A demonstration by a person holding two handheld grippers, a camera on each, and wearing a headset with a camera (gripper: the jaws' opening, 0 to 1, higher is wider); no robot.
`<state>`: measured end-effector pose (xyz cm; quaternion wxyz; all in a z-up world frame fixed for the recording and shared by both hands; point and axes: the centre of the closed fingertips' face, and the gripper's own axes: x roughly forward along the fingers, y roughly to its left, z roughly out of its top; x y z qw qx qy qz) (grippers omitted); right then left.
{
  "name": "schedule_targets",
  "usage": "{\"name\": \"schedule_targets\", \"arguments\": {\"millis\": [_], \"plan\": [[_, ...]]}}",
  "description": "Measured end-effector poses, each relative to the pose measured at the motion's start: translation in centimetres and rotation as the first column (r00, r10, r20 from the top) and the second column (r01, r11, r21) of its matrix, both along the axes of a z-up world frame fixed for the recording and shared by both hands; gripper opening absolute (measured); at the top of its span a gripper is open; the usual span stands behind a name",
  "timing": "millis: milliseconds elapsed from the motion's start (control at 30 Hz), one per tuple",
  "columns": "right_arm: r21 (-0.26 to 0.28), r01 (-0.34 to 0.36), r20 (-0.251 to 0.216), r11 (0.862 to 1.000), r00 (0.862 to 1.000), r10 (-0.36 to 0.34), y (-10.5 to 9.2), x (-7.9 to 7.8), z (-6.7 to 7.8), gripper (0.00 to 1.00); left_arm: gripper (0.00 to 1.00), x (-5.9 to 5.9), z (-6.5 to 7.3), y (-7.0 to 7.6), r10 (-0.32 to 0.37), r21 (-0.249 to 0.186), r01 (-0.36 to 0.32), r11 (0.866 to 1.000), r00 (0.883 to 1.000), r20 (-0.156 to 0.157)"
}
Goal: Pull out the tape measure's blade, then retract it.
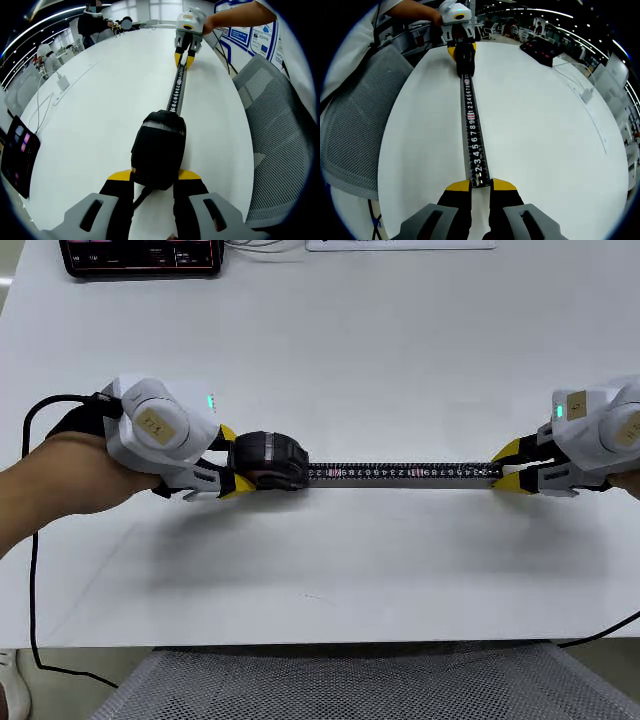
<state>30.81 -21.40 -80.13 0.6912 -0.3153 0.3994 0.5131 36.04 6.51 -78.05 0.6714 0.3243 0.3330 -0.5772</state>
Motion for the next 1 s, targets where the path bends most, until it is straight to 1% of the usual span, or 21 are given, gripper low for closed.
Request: {"name": "schedule_targets", "arguments": {"millis": [300, 400, 533, 667, 733, 833, 1000], "plan": [[-0.007, 0.002, -0.007, 1.000, 1.000, -0.002, -0.15, -0.06, -0.11, 0.09, 0.25, -0.01, 0.05, 0.00, -0.001, -0.002, 0.001, 1.000, 1.000, -0.001], [-0.004, 0.009, -0.013, 1.000, 1.000, -0.009, -0.05, -0.10, -0.11, 0.09, 0.25, -0.02, 0.05, 0.00, -0.003, -0.002, 0.003, 1.000, 1.000, 0.003], [-0.013, 0.002, -0.019, 1.000, 1.000, -0.002, -0.03, -0.08, -0.13, 0.09, 0.25, -0.01, 0.04, -0.01, -0.006, 0.002, 0.006, 1.000, 1.000, 0.009], [-0.015, 0.006, -0.028, 1.000, 1.000, -0.006, -0.01, -0.05, -0.16, 0.09, 0.25, 0.01, -0.01, -0.04, -0.006, 0.000, 0.006, 1.000, 1.000, 0.006], [-0.030, -0.002, -0.034, 1.000, 0.999, 0.001, 0.07, 0.00, -0.19, 0.09, 0.25, 0.05, -0.02, -0.10, -0.011, -0.002, 0.011, 1.000, 1.000, 0.003], [-0.039, -0.007, -0.040, 0.999, 0.999, 0.006, 0.02, 0.02, -0.20, 0.10, 0.25, 0.04, -0.01, -0.19, -0.013, -0.002, 0.013, 1.000, 1.000, 0.009], [-0.060, -0.025, -0.048, 0.998, 0.999, 0.022, -0.03, -0.02, -0.23, 0.10, 0.26, 0.06, -0.02, -0.23, 0.002, 0.000, -0.002, 1.000, 1.000, 0.004]]}}
